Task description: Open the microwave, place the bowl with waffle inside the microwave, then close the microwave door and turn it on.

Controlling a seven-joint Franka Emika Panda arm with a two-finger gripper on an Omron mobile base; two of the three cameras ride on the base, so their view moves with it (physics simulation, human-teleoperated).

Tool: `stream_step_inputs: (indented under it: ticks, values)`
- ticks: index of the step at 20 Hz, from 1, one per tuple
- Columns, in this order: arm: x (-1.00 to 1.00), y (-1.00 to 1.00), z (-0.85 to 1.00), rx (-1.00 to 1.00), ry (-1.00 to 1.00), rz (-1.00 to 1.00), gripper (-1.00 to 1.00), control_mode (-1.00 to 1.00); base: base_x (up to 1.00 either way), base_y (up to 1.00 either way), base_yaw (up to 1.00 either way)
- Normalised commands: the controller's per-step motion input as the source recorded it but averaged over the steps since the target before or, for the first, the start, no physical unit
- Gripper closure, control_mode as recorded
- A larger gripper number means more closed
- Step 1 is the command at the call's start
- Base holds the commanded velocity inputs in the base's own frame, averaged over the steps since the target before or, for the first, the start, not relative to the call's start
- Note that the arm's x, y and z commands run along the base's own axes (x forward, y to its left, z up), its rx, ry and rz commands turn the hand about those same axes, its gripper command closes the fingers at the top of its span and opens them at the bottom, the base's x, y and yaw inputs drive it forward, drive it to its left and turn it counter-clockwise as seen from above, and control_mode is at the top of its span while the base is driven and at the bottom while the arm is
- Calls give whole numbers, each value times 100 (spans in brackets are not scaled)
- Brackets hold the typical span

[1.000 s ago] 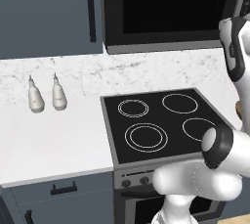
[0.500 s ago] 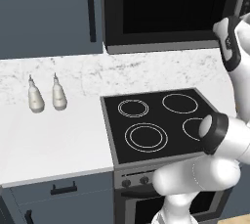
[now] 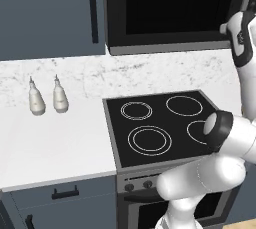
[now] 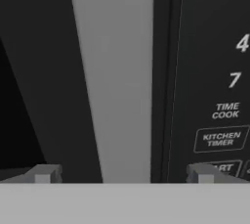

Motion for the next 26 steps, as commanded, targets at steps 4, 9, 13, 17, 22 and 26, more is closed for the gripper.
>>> stream_step_inputs:
  ticks: [4,9,13,17,22,26]
  values:
    - [100,9,-79,0,0,16,100,-100,0,0,0]
    - [100,11,-78,0,0,18,100,-100,0,0,0]
    - [89,66,-63,0,0,13,100,-100,0,0,0]
    - [57,100,-46,0,0,6,100,-100,0,0,0]
    - [-8,100,-8,0,2,1,100,-100,0,0,0]
    - [-39,100,0,0,10,0,100,-100,0,0,0]
